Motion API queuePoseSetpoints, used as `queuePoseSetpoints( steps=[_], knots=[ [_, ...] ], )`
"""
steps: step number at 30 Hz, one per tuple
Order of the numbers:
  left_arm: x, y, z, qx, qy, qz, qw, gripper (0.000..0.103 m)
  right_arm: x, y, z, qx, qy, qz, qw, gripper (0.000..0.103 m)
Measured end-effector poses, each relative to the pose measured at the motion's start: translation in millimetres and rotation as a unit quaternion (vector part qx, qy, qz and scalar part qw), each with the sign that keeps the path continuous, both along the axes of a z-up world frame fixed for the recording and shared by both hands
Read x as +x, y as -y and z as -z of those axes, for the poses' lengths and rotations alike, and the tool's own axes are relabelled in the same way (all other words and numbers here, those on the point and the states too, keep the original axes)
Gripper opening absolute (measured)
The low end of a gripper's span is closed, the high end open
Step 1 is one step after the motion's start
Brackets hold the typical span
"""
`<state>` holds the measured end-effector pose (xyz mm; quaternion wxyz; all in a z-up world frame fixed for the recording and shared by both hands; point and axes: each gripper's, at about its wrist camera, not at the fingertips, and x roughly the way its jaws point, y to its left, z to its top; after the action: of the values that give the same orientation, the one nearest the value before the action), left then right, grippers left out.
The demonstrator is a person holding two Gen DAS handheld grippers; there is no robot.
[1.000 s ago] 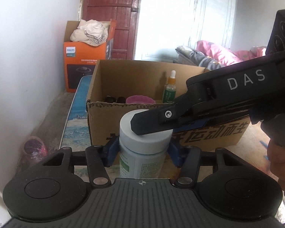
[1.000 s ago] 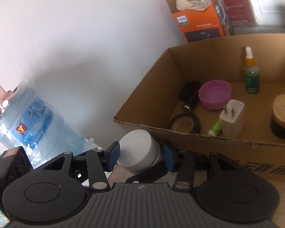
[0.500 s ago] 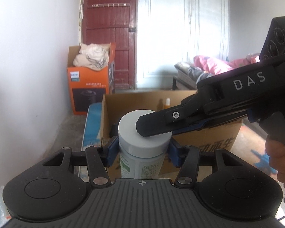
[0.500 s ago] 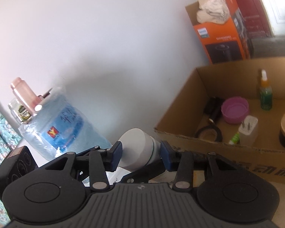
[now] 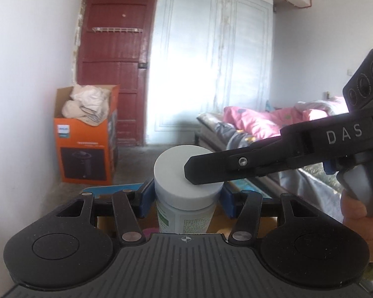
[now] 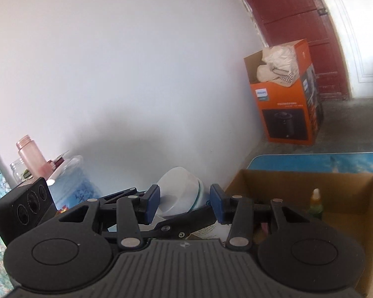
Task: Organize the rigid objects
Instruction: 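Carry the pill bottle into the cardboard box and open the right tool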
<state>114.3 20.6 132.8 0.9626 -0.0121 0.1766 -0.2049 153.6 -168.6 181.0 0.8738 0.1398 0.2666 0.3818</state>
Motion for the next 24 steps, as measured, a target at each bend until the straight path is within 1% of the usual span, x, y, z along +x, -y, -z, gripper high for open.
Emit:
queuePoseSetpoints(
  steps=[4,6,11,15,17,21,24],
  knots=[
    [44.0,19.0,8.6,-0.012,-0.031,0.025,0.9991,0.054,34.4,22.1,4.2,-0.001,-0.024,0.025,0.999,0.047],
    [64.6,26.6,17.0,-0.017,-0.056,0.033,0.9978,0.054,51.1,32.6,12.2,0.000,-0.042,0.034,0.999,0.047],
    [106.2,43.6,49.6,-0.017,-0.123,0.049,0.9911,0.054,89.2,55.0,49.7,0.010,-0.096,0.050,0.994,0.047],
    [125.3,53.1,73.3,0.007,-0.170,0.047,0.9843,0.054,115.3,69.8,88.4,0.026,-0.150,0.052,0.987,0.047],
    [132.0,56.3,81.0,0.022,-0.187,0.048,0.9810,0.054,124.1,74.8,103.8,0.033,-0.167,0.052,0.984,0.047],
    [140.7,63.1,90.0,0.047,-0.209,0.048,0.9756,0.054,136.5,80.4,125.1,0.042,-0.193,0.053,0.979,0.047],
    [142.8,69.2,94.0,0.066,-0.212,0.044,0.9740,0.054,141.3,81.5,134.9,0.042,-0.205,0.053,0.976,0.047]
  ],
)
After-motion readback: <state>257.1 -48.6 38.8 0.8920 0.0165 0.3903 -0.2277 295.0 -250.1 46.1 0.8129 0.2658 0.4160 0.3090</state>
